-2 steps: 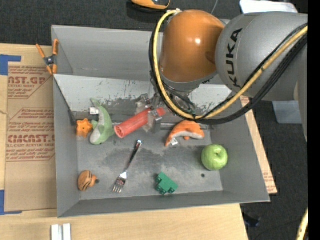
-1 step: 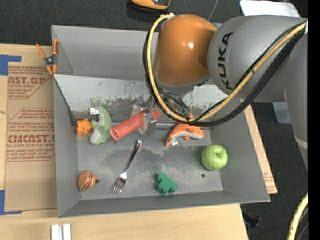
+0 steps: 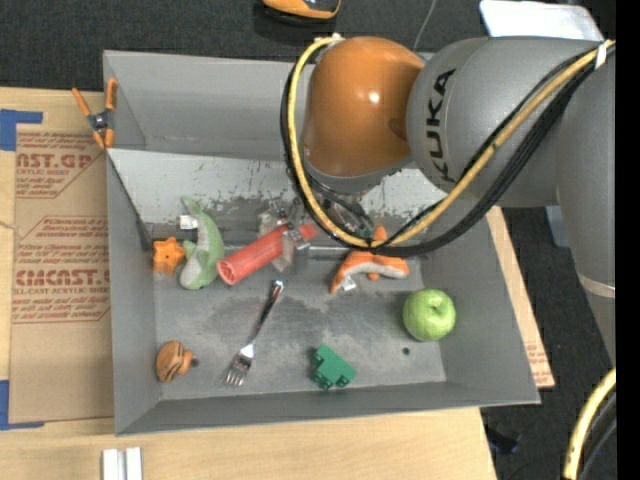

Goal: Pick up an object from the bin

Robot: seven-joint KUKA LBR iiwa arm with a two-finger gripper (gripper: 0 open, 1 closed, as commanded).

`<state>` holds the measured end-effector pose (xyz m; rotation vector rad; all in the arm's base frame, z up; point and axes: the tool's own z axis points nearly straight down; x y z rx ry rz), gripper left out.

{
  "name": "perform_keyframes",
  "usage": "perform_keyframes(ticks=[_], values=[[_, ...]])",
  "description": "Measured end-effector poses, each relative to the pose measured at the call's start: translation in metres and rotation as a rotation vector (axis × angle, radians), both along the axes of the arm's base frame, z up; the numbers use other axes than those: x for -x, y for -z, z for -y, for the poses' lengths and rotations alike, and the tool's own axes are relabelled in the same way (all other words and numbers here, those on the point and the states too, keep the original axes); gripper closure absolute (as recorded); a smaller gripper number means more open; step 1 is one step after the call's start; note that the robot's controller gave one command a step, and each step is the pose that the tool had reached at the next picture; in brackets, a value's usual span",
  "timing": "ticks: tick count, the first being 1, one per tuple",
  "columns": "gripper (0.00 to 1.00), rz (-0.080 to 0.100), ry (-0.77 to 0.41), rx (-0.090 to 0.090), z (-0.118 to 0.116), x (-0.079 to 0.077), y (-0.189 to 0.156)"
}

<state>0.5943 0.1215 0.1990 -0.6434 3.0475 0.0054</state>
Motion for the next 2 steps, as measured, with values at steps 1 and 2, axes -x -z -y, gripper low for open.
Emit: perform_keyframes(ticks=[1,2], values=[[1.00,0.008,-0.120,0.002,0.000,-0.001,0.063],[1.00,0.001,-0.057,-0.001,0.001,0.005,0.087]])
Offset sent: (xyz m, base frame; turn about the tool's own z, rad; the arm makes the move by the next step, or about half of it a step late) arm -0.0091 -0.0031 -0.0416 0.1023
